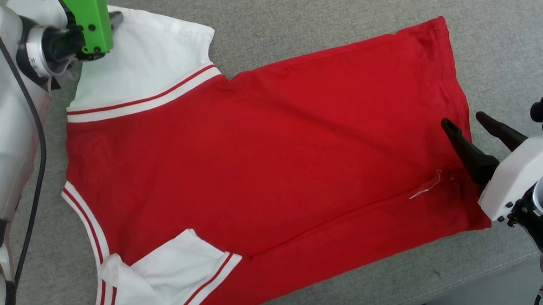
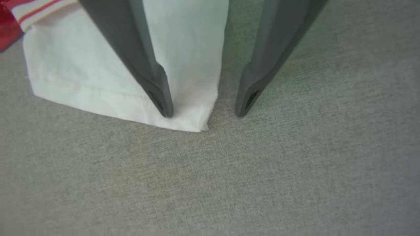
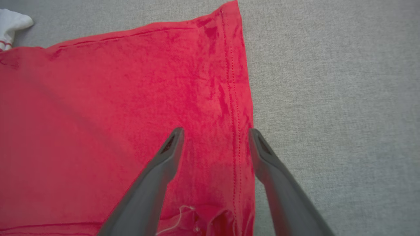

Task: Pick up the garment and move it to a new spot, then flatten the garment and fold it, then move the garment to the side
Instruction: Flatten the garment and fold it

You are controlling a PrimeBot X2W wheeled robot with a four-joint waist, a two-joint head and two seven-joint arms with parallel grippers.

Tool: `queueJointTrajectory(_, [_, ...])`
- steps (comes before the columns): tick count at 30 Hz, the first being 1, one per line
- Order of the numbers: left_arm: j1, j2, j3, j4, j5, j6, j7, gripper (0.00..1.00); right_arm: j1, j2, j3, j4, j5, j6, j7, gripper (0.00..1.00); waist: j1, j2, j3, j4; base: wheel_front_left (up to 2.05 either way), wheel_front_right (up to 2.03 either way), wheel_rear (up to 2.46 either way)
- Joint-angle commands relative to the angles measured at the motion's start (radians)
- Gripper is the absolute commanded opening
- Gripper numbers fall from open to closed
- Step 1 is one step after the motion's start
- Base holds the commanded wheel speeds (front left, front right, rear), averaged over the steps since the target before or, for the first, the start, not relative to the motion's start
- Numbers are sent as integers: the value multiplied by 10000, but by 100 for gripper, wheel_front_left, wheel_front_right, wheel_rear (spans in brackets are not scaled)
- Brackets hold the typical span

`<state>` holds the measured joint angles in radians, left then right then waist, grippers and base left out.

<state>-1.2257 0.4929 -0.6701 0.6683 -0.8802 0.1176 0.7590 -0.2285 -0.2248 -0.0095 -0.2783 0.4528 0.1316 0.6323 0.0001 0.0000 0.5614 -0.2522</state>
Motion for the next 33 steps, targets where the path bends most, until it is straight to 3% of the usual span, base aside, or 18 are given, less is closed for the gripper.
queueJointTrajectory(1, [-131, -111, -44, 211, -23, -112, 32, 100, -134, -17, 25, 36, 77, -9, -75, 100, -1, 0, 113, -59, 0, 0, 0])
queueJointTrajectory(5, [-164, -264, -232, 648, -76, -307, 384, 100, -161, -46, 11, 65, 75, -9, -109, 100, -1, 0, 205, -36, 0, 0, 0])
queueJointTrajectory(6, [-133, -329, -239, 727, -182, -358, 560, 0, -166, -47, 7, 73, 73, -9, -115, 100, -1, 0, 210, -27, 0, 0, 0])
queueJointTrajectory(10, [-100, -447, -270, 880, -328, -466, 763, 0, -222, -81, -40, 131, 68, -9, -90, 100, -1, 0, 182, 40, 0, 0, 0])
queueJointTrajectory(20, [-20, -767, 195, 828, -600, -922, -820, 0, -740, -449, -241, 355, 123, -9, 525, 100, -1, 0, -555, 477, 0, 0, 0])
queueJointTrajectory(28, [219, -925, 172, 111, -723, -1295, -1184, 0, -1736, -1075, -397, 763, 238, -9, 2144, 100, -1, 0, -1070, 1105, 0, 0, 0])
queueJointTrajectory(33, [554, -829, -1, -881, -659, -1299, -1140, 0, -2767, -1278, -529, 1751, 331, -9, 3302, 100, -1, 0, -1092, 1520, 0, 0, 0])
